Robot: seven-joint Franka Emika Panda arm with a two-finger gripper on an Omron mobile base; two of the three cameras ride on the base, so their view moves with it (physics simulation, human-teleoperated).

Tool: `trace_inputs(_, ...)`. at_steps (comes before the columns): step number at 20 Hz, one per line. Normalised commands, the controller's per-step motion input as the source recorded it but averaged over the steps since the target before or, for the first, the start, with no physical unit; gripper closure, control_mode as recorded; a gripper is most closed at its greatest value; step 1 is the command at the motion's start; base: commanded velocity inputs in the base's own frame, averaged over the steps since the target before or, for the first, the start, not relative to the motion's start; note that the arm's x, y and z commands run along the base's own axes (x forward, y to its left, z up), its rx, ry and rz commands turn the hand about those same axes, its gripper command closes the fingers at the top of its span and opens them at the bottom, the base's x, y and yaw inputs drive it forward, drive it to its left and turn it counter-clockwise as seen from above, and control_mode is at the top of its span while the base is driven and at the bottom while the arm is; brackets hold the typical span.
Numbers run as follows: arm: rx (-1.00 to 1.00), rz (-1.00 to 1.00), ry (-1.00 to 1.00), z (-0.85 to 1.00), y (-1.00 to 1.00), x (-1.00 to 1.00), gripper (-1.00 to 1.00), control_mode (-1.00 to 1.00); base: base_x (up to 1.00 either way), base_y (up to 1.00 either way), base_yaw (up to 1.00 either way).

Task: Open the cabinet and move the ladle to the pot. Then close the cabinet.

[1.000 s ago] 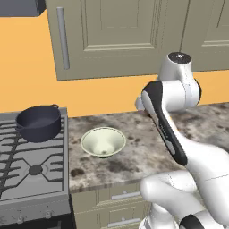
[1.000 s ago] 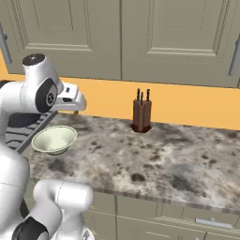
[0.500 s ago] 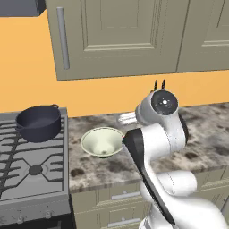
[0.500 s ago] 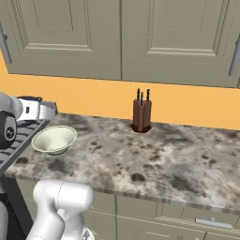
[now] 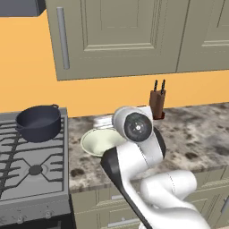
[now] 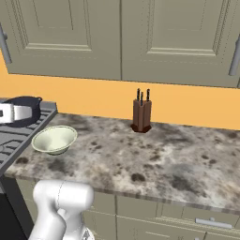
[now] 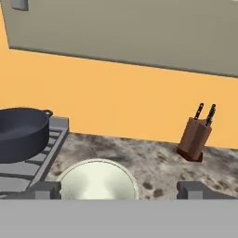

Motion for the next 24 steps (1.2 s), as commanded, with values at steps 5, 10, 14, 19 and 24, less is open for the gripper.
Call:
trace_inputs(5,0.0,0.0,0.0,0.3,0.58,0.0,-1.0,-1.0,0.0,0.0,0.0)
trace_inputs(10,0.0,0.0,0.0,0.35,0.46,0.0,-1.0,-1.0,0.0,0.0,0.0)
trace_inputs(14,0.0,0.0,-0.08,0.29,0.43,0.0,-1.0,-1.0,0.0,0.0,0.0)
trace_inputs(19,0.0,0.0,-0.25,0.18,0.36,0.01,-1.0,-1.0,0.0,0.0,0.0)
trace_inputs(24,0.0,0.0,-0.21,0.19,0.27,0.12,-1.0,-1.0,0.0,0.0,0.0)
